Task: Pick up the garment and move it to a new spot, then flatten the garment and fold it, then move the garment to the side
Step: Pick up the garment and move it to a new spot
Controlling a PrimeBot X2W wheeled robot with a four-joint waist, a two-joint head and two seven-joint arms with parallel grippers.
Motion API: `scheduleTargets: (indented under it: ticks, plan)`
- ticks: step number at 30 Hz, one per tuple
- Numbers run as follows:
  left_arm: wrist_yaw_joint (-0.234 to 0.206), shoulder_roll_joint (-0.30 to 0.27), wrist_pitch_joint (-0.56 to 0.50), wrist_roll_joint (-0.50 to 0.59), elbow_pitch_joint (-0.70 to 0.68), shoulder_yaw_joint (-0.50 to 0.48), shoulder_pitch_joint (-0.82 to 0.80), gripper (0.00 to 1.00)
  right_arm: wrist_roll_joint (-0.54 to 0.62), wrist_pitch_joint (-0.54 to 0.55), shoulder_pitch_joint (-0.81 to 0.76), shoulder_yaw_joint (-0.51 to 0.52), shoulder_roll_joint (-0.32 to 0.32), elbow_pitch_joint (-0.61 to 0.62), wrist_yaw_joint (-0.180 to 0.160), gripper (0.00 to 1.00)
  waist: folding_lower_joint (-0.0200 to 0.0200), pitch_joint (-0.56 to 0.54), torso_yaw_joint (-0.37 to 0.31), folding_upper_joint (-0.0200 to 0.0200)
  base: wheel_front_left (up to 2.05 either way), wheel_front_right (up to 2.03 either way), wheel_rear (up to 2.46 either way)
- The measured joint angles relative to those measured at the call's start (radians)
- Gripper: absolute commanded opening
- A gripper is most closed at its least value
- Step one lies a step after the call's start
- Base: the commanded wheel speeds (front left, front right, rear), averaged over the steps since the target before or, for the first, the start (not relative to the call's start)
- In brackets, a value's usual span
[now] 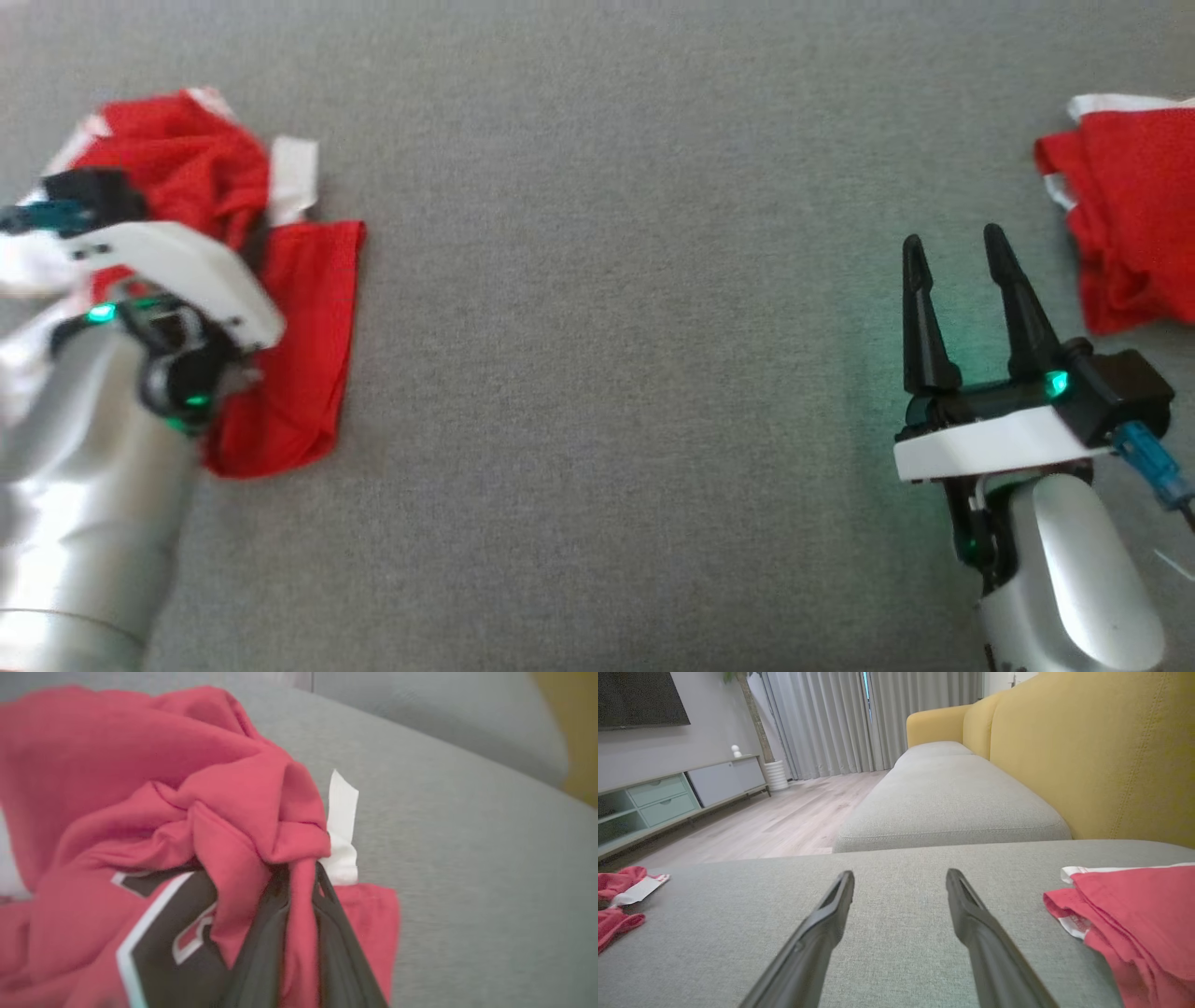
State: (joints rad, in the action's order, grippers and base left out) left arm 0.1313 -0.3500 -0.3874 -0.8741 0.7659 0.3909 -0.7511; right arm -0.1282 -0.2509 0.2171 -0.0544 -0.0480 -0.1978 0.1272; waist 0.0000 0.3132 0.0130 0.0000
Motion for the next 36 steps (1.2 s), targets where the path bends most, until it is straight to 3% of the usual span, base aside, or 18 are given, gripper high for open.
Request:
scheduleTargets:
  ticks: [10, 14, 22, 29, 30, 36]
  plan:
    - [-0.001, 0.178, 0.142, -0.077, -0.134, 0.008, 0.043, 0.00, -0.032, 0.000, -0.005, -0.036, 0.000, -0.024, 0.000, 1.00, -0.0001, -0.076, -0.050, 0.0000, 0.00, 0.00, 0.00]
    - [-0.023, 0.241, 0.196, -0.059, -0.160, 0.033, 0.041, 0.00, -0.046, 0.000, -0.006, -0.044, 0.000, -0.026, 0.000, 1.00, -0.0001, -0.087, -0.084, 0.0000, 0.00, 0.00, 0.00]
    - [-0.071, 0.301, 0.290, -0.041, -0.159, 0.068, 0.005, 0.00, -0.072, 0.000, -0.005, -0.071, 0.000, -0.026, 0.000, 1.00, 0.0000, -0.076, -0.147, 0.0000, 0.00, 0.00, 0.00]
    - [-0.112, 0.310, 0.406, -0.092, -0.156, 0.172, -0.108, 0.00, -0.100, 0.000, 0.000, -0.105, 0.000, -0.026, 0.000, 1.00, 0.0000, -0.048, -0.221, 0.0000, 0.00, 0.00, 0.00]
    - [-0.114, 0.310, 0.425, -0.098, -0.156, 0.193, -0.117, 1.00, -0.101, 0.000, 0.001, -0.105, 0.000, -0.026, 0.000, 1.00, 0.0000, -0.045, -0.228, 0.0000, 0.00, 0.00, 0.00]
    - [-0.131, 0.313, 0.510, -0.061, -0.077, 0.266, -0.146, 1.00, -0.107, 0.000, 0.002, -0.090, 0.000, -0.025, 0.000, 1.00, 0.0000, -0.041, -0.225, 0.0000, 0.00, 0.00, 0.00]
